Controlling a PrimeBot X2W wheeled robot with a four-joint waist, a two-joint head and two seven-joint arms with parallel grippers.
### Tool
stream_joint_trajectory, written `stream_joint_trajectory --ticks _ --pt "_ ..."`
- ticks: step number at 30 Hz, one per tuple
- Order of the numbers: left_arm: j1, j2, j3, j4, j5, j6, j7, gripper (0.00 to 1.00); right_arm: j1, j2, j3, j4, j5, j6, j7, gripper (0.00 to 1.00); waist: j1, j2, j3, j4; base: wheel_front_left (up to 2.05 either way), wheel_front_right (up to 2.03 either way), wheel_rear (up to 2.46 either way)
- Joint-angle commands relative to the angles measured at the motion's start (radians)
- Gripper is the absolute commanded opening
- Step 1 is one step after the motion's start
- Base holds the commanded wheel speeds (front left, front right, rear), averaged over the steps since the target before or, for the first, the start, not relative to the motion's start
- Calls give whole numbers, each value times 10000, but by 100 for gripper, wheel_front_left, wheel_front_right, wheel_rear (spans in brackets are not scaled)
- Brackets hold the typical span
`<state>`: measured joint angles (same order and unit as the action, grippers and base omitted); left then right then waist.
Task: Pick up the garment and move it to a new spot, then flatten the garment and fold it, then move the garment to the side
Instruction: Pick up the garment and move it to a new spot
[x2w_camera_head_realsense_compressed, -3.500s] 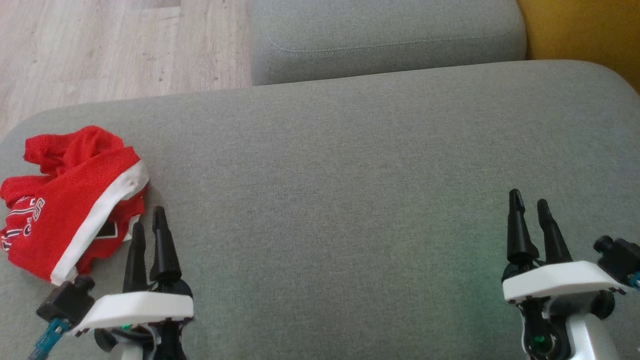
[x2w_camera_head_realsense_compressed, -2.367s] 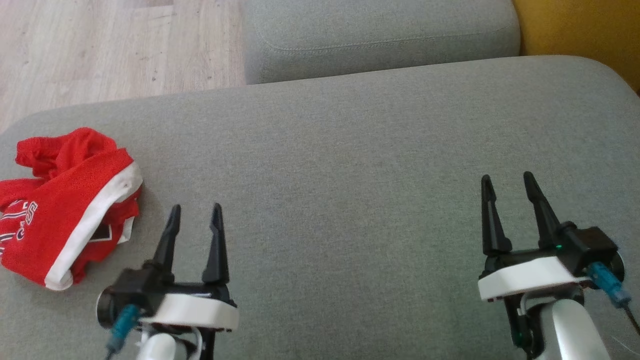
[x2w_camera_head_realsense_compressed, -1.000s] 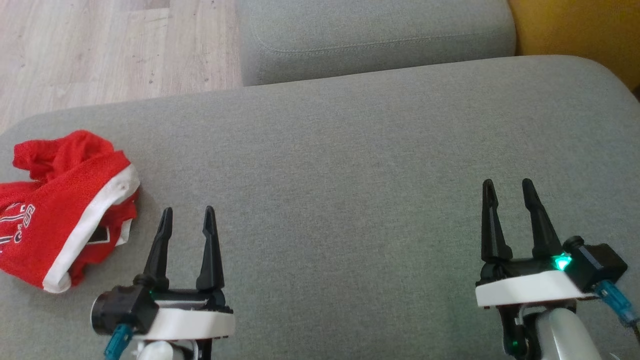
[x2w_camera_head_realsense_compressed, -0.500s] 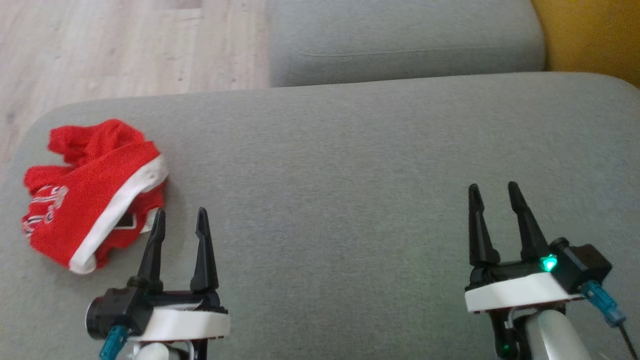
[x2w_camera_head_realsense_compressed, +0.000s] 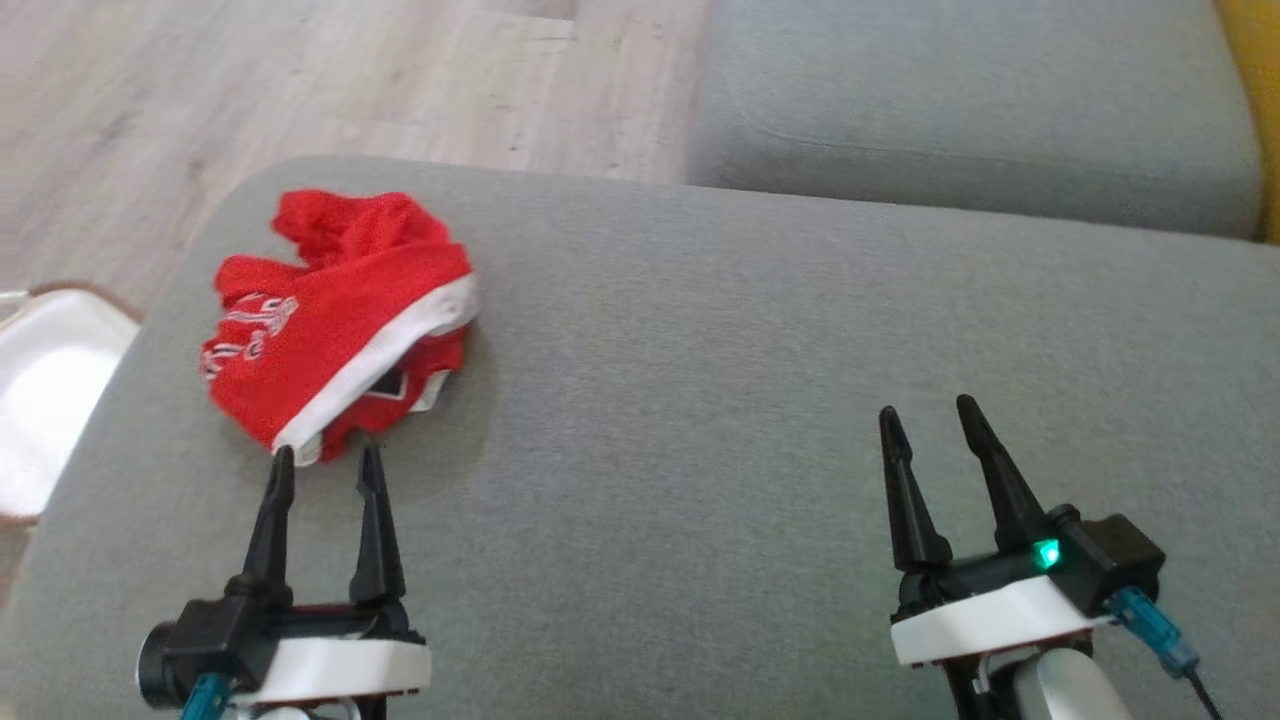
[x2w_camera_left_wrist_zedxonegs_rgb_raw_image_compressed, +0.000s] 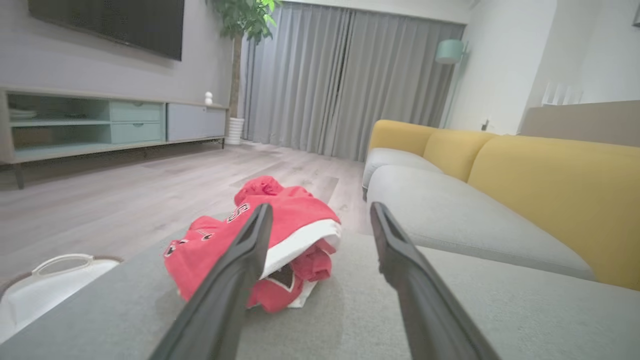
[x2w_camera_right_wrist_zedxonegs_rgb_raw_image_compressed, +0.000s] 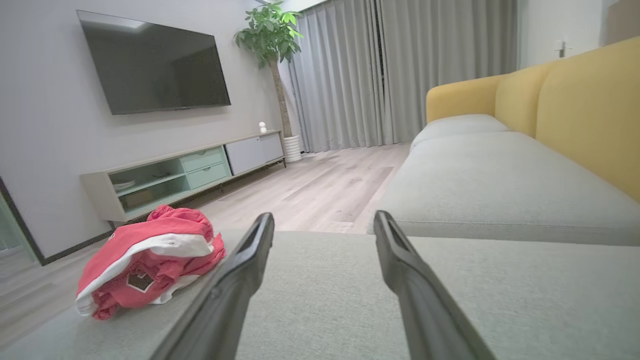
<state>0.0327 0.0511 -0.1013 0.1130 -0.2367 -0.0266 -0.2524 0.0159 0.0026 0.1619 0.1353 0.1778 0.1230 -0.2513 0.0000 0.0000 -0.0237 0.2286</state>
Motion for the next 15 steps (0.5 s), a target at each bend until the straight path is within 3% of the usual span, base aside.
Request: stream_joint_trajectory --ticks 1,15 --pt "-269 -8 381 -335 81 27 -93 100 -241 -26 315 -284 123 77 -105 100 0 0 -92 415 0 0 0" --pt "-89 -9 518 -409 99 36 -93 100 -166 -26 602 -147 362 77 -105 100 0 0 -176 1454 0 0 0"
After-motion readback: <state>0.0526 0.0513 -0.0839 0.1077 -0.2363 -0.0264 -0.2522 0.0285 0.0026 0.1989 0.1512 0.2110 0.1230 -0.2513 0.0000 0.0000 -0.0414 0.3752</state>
